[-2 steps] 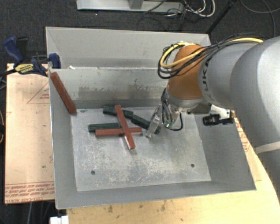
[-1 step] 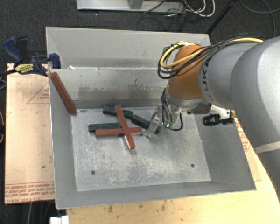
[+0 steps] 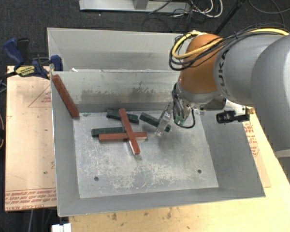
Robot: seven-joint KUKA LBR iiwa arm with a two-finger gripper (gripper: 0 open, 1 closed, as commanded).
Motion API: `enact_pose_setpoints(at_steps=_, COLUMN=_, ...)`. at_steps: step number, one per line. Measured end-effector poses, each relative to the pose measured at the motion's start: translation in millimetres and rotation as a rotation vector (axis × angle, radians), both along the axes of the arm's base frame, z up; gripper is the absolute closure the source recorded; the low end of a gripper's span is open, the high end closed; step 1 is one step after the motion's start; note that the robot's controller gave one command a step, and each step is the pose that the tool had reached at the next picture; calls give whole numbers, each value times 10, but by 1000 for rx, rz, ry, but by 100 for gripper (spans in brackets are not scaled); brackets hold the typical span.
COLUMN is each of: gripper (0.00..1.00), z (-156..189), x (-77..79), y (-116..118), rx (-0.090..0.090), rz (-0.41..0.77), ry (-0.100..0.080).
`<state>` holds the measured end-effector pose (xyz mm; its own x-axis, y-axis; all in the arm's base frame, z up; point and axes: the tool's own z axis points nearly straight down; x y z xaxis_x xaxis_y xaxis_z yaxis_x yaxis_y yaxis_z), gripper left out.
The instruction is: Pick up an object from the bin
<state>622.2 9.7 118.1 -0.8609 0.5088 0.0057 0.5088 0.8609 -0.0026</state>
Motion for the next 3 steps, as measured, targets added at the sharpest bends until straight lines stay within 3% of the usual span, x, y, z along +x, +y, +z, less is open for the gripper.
enact_pose_setpoints(at_steps=1, gripper=100, z=392, x=89, y=-5, rx=0, rz=13, ry=-15)
enact_pose_setpoints(at_steps=2, gripper=100, z=778, x=19, y=-14, rx=0, rz=23, ry=-4)
enact_pose_setpoints(at_steps=3, gripper=100, z=1176, x=26, y=-151, rx=0, rz=18, ry=-8)
